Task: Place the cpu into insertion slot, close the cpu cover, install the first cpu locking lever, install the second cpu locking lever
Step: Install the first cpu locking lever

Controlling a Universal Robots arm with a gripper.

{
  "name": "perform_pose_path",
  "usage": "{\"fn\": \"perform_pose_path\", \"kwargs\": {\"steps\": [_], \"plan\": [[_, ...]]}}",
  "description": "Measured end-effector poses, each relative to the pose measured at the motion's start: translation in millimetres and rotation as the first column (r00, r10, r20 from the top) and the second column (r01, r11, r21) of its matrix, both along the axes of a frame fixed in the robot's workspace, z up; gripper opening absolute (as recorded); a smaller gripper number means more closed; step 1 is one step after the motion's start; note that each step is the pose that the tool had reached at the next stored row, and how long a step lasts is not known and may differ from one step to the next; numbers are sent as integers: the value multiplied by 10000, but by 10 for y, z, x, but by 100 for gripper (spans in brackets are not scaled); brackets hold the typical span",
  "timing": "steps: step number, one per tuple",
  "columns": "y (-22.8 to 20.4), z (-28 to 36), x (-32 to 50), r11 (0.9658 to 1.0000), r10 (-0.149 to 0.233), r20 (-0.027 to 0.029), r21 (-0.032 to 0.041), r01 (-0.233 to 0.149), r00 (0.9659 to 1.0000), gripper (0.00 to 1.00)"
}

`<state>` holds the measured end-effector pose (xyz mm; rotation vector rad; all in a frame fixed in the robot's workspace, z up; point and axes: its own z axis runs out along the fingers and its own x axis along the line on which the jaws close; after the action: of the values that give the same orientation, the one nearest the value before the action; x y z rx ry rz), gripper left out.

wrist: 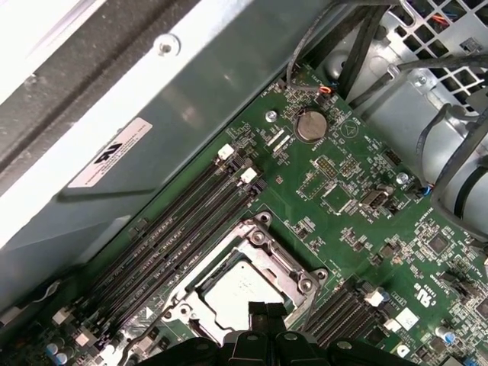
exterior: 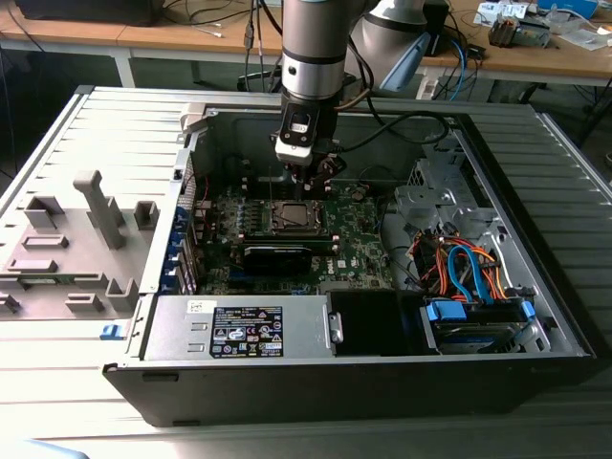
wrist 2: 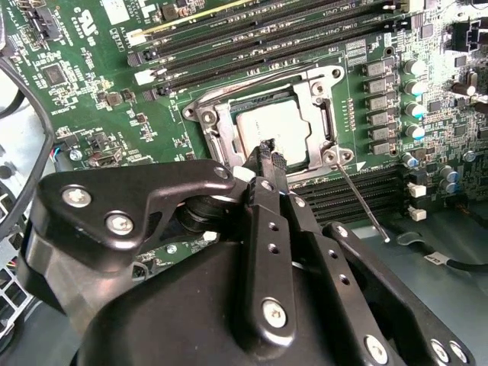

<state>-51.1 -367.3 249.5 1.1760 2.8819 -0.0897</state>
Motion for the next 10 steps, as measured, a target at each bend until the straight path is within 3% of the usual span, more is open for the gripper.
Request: {"fn": "perform_pose_path", "kwargs": {"steps": [10], "plan": [[0, 0, 0, 9997, 250, 0, 0, -250, 9997, 11]]}}
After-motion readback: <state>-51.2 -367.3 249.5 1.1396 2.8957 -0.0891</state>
